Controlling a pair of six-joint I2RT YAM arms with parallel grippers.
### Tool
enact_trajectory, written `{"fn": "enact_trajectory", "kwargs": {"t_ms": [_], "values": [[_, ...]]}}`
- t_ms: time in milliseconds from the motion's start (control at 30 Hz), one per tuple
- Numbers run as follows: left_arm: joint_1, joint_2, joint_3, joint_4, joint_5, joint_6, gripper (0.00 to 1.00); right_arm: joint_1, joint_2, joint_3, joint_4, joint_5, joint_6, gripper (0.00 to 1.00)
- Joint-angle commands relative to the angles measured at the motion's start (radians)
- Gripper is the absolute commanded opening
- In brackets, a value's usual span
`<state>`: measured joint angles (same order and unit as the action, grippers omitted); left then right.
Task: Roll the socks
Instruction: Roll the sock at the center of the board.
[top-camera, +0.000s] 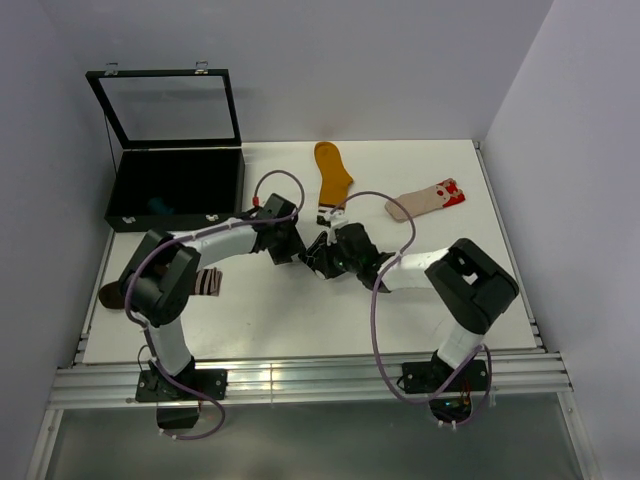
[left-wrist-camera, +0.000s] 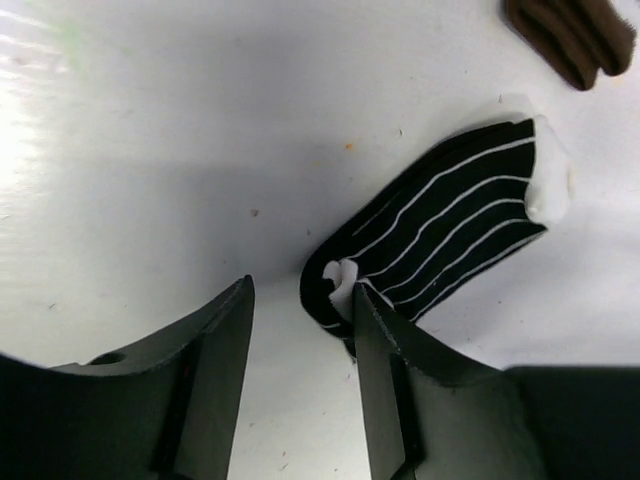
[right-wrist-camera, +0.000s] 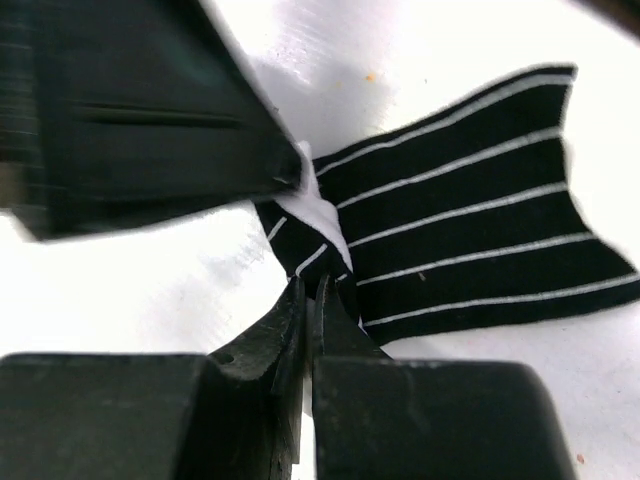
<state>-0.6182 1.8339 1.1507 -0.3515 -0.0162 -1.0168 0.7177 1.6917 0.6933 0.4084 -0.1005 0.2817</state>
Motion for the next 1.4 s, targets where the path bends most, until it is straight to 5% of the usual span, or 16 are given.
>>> {"fn": "enact_trajectory", "kwargs": {"t_ms": [0, 167, 400, 600, 1133, 1367], "values": [[0.021, -0.106, -0.054, 0.068, -0.005, -0.028, 0.51, -0.085, 0.003, -0.034, 0.009, -0.267, 0.103, 0.0], [0.029, -0.147, -0.115, 0.15, 0.028, -0.017, 0.57, -0.173, 0.088, 0.0, 0.078, -0.56, 0.243, 0.0], [0.023, -0.162, -0.172, 0.213, 0.071, -0.02, 0.58, -0.256, 0.213, 0.017, 0.208, -0.712, 0.424, 0.0], [0.003, -0.142, -0.181, 0.224, 0.078, -0.034, 0.58, -0.319, 0.292, -0.014, 0.285, -0.734, 0.557, 0.0], [-0.003, -0.062, -0.134, 0.198, 0.052, -0.065, 0.56, -0.351, 0.358, 0.026, 0.213, -0.691, 0.585, 0.0], [-0.003, -0.015, -0.109, 0.158, 0.035, -0.069, 0.47, -0.35, 0.326, 0.038, 0.146, -0.648, 0.541, 0.03]]}}
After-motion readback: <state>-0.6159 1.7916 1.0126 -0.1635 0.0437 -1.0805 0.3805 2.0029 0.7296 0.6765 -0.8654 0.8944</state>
